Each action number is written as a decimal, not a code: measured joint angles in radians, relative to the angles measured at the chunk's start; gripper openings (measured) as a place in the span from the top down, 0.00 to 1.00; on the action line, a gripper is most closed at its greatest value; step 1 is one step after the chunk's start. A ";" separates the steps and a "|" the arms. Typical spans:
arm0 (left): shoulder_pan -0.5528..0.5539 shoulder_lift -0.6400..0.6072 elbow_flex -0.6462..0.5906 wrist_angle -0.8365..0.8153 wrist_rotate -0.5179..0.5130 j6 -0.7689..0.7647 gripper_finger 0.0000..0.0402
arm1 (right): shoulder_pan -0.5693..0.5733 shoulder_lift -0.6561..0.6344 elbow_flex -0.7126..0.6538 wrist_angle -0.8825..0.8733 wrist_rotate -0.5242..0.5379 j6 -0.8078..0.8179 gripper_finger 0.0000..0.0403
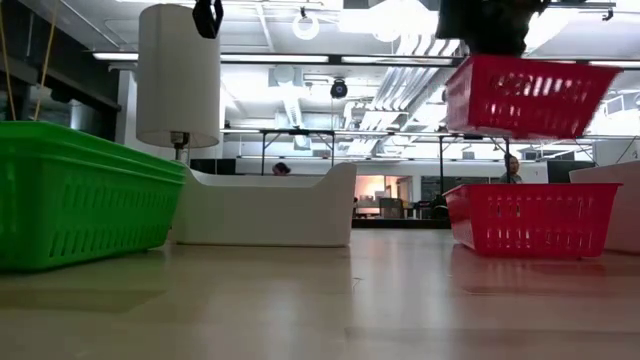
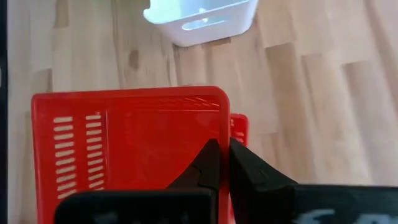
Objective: Stack baskets by color
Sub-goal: Stack the top red bin on the middle red bin
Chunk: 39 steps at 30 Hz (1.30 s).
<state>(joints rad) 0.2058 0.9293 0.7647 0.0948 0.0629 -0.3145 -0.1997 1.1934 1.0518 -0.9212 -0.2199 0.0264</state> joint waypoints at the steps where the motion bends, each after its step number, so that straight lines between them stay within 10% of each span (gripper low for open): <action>1: 0.000 0.000 0.000 0.000 0.000 0.001 1.00 | 0.000 -0.002 -0.028 0.036 -0.007 0.021 1.00; 39: 0.000 0.000 0.000 0.000 -0.026 -0.007 1.00 | 0.026 0.104 -0.173 0.157 -0.016 0.109 0.99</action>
<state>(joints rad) 0.2058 0.9295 0.7643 0.0944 0.0368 -0.3214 -0.1738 1.2972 0.8791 -0.7643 -0.2363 0.1352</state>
